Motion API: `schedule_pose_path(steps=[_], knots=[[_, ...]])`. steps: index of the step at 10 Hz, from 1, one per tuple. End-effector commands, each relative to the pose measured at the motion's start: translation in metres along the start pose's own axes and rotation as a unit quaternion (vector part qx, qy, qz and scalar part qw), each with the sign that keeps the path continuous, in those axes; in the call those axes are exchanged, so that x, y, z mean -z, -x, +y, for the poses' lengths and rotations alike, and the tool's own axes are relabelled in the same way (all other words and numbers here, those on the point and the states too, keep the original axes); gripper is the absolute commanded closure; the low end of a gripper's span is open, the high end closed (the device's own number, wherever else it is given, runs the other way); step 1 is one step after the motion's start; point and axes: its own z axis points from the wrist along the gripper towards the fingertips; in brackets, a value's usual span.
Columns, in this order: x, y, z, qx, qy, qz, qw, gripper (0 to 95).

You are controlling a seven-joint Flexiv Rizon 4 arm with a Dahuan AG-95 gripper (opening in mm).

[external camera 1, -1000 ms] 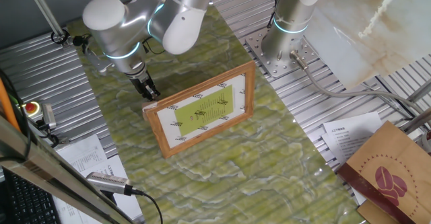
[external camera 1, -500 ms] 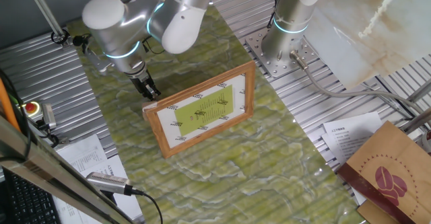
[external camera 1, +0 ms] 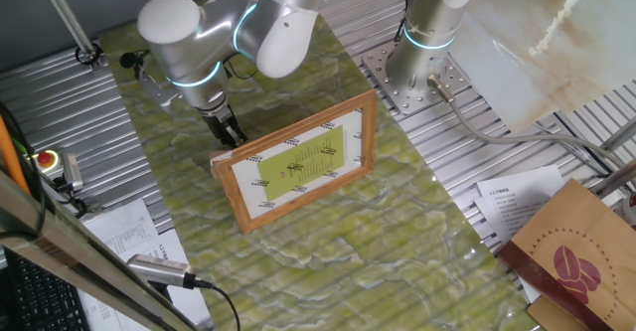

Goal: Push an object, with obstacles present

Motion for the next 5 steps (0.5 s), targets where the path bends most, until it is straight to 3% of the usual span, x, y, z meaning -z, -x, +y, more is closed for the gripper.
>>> schedule_pose_path(steps=[1, 4, 5], knots=[[-0.002, 0.002, 0.000, -0.005, 0.000, 0.000, 1.0000, 95.0], [0.000, 0.008, 0.000, -0.009, -0.002, -0.003, 1.0000, 95.0], [0.004, 0.017, 0.000, -0.014, -0.001, -0.004, 0.9999, 95.0]])
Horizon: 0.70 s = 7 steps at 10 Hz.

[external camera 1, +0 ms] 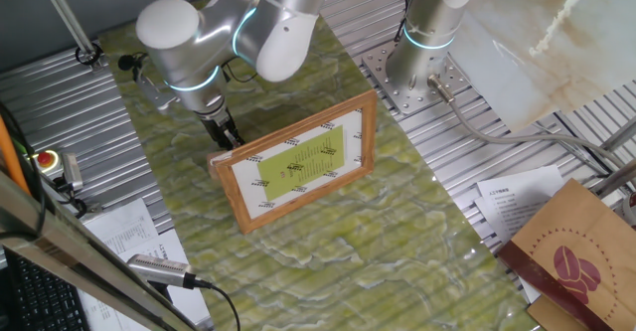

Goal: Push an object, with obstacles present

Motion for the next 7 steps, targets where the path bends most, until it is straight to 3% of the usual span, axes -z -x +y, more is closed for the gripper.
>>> schedule_pose_path(steps=[1, 7], knots=[[0.004, 0.013, 0.000, -0.008, 0.000, 0.002, 1.0000, 95.0], [0.004, 0.046, 0.002, -0.023, 0.000, -0.001, 0.9997, 95.0]])
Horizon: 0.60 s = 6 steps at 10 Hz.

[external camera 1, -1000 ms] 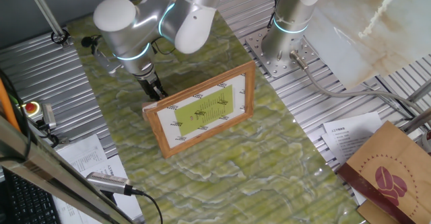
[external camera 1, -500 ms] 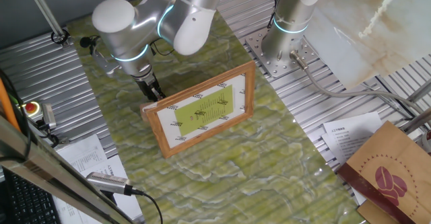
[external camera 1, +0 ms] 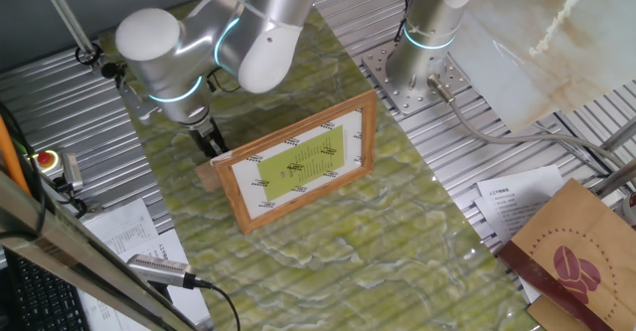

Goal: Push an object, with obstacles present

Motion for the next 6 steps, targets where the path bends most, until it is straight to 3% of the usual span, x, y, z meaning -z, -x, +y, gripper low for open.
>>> schedule_pose_path(steps=[1, 6], knots=[[0.001, 0.007, 0.001, -0.002, 0.000, -0.002, 1.0000, 95.0], [0.003, 0.027, 0.006, -0.010, 0.000, -0.001, 0.9999, 95.0]])
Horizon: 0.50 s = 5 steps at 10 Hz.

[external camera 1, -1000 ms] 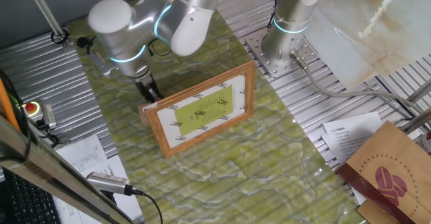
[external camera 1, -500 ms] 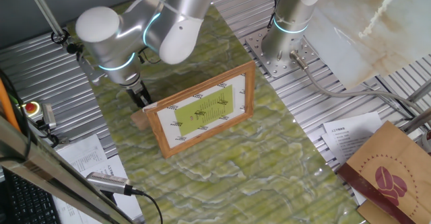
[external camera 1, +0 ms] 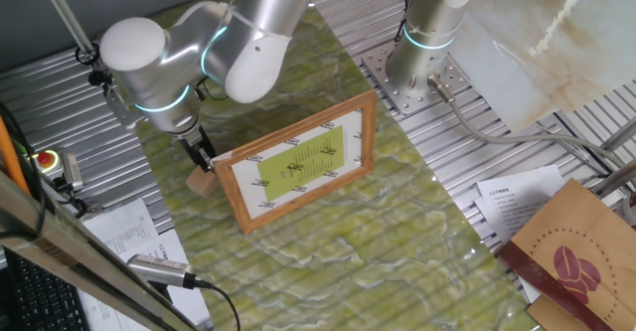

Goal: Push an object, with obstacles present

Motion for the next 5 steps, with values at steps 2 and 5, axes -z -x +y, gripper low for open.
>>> schedule_pose_path(steps=[2, 5], knots=[[0.0033, 0.0088, 0.0028, -0.002, 0.001, 0.002, 1.0000, 95.0], [0.0075, 0.0151, 0.0047, 0.000, 0.002, 0.003, 1.0000, 95.0]])
